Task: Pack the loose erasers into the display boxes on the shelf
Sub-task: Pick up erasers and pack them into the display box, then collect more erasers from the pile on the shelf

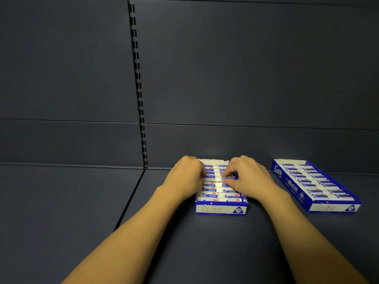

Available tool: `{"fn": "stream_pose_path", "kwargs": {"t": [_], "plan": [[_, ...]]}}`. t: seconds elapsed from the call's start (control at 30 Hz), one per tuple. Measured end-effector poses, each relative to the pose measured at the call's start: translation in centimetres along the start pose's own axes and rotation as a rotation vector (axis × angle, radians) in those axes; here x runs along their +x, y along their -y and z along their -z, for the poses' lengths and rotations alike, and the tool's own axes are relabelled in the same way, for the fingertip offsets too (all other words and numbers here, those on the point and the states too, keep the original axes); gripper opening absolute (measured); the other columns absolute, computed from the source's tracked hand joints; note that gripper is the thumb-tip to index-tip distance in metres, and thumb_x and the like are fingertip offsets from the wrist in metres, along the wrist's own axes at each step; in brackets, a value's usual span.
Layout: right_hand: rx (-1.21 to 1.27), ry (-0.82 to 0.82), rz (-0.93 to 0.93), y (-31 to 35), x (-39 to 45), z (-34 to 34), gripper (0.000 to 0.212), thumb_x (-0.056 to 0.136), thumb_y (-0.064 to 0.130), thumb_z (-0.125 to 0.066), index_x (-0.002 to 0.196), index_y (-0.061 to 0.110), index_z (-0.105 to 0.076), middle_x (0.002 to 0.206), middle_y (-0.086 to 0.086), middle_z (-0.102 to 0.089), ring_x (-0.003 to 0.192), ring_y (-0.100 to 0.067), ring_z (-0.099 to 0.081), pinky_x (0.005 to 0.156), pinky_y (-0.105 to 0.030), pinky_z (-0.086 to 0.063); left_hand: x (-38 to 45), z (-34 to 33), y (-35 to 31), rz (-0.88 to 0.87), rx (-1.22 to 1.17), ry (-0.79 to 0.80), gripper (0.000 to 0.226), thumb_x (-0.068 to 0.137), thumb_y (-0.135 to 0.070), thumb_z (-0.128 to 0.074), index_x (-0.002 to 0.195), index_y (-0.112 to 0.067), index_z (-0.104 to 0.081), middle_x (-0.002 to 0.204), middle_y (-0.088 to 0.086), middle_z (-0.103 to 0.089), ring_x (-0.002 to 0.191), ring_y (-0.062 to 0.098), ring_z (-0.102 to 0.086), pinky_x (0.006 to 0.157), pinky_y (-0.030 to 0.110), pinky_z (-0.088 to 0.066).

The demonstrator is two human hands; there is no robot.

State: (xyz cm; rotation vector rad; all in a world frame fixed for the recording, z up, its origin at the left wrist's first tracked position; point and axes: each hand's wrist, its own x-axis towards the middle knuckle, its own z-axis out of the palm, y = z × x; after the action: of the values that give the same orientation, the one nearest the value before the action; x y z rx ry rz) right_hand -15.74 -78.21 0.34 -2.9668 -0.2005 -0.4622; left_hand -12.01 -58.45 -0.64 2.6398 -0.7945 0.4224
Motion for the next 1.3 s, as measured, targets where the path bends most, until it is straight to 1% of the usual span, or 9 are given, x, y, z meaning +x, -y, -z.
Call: {"fn": "stream_pose_path", "kwargs": {"t": [0.27,0.4,0.53,0.67,0.8,0.93,1.07,1.17,1.3], "plan": [[-0.032,0.006,0.033,0.0,0.0,0.0,0.030,0.091,0.043,-0.070,0.118,0.031,-0.072,0.122,0.013,-0.059,0.101,-0.001,-0.042,0.082,-0.024,-0.048,0.1,-0.2,0.1,0.016,-0.038,-0.014,0.022,0.094,-0.020,-0.069,0.114,-0.016,-0.076,0.119,0.002,-0.065,0.111,0.016,-0.059,0.095,0.032,-0.055],[-0.026,-0.002,0.037,0.0,-0.1,-0.2,0.028,0.091,0.043,-0.069,0.117,0.031,-0.072,0.122,0.014,-0.059,0.103,-0.002,-0.045,0.083,-0.025,-0.050,0.1,-0.4,0.3,0.034,-0.071,-0.007,0.020,0.092,-0.018,-0.071,0.111,-0.016,-0.076,0.118,0.002,-0.064,0.111,0.015,-0.059,0.094,0.031,-0.054],[-0.014,-0.005,0.041,-0.1,-0.2,-0.1,0.031,0.091,0.043,-0.070,0.119,0.031,-0.071,0.123,0.014,-0.060,0.111,-0.005,-0.050,0.085,-0.026,-0.051,0.2,0.0,0.4,0.086,-0.136,0.020,0.019,0.087,-0.016,-0.074,0.107,-0.016,-0.077,0.116,0.002,-0.064,0.101,0.014,-0.061,0.086,0.027,-0.055],[0.071,-0.020,0.015,-0.4,-0.5,0.4,0.034,0.089,0.046,-0.070,0.120,0.031,-0.069,0.115,0.014,-0.063,0.103,-0.004,-0.051,0.080,-0.024,-0.048,-0.1,0.9,0.4,0.120,-0.233,0.040,0.026,0.085,-0.023,-0.079,0.110,-0.017,-0.074,0.106,-0.007,-0.059,0.082,0.005,-0.057,0.062,0.008,-0.041],[0.226,-0.144,-0.040,-1.0,-0.6,1.6,0.021,0.092,0.038,-0.068,0.110,0.028,-0.072,0.106,0.014,-0.064,0.100,-0.005,-0.057,0.080,-0.027,-0.050,-0.3,2.7,1.4,0.132,-0.245,-0.016,0.023,0.090,-0.025,-0.074,0.112,-0.018,-0.075,0.105,-0.005,-0.061,0.083,0.004,-0.056,0.063,0.007,-0.038],[0.287,-0.203,-0.085,-0.8,0.0,3.3,0.015,0.094,0.029,-0.067,0.107,0.028,-0.073,0.106,0.012,-0.066,0.095,-0.006,-0.059,0.080,-0.027,-0.050,-0.7,5.3,2.7,0.201,-0.143,-0.066,0.024,0.091,-0.015,-0.066,0.113,-0.014,-0.075,0.106,0.003,-0.069,0.089,0.012,-0.060,0.076,0.012,-0.038],[0.182,-0.051,-0.057,1.6,0.8,4.0,0.023,0.093,0.028,-0.065,0.116,0.026,-0.068,0.106,0.008,-0.066,0.093,-0.011,-0.062,0.081,-0.033,-0.055,-1.8,7.3,4.6,0.296,-0.024,-0.008,0.021,0.090,-0.016,-0.062,0.108,-0.015,-0.073,0.109,0.006,-0.072,0.100,0.024,-0.067,0.088,0.032,-0.054],[0.092,0.030,-0.010,4.1,1.4,4.2,0.030,0.090,0.028,-0.066,0.119,0.025,-0.064,0.112,0.004,-0.065,0.097,-0.017,-0.063,0.082,-0.036,-0.056,-3.2,8.9,5.2,0.365,0.083,0.019,0.014,0.089,-0.014,-0.059,0.099,-0.018,-0.068,0.104,0.005,-0.066,0.089,0.026,-0.064,0.082,0.042,-0.059],[0.014,0.097,0.041,6.8,1.7,4.0,0.026,0.089,0.026,-0.063,0.114,0.018,-0.062,0.109,-0.002,-0.067,0.094,-0.022,-0.065,0.082,-0.040,-0.058,-5.6,11.0,4.7,0.438,0.249,-0.019,0.013,0.089,-0.015,-0.055,0.098,-0.015,-0.063,0.096,0.004,-0.062,0.081,0.028,-0.062,0.069,0.037,-0.056]]}}
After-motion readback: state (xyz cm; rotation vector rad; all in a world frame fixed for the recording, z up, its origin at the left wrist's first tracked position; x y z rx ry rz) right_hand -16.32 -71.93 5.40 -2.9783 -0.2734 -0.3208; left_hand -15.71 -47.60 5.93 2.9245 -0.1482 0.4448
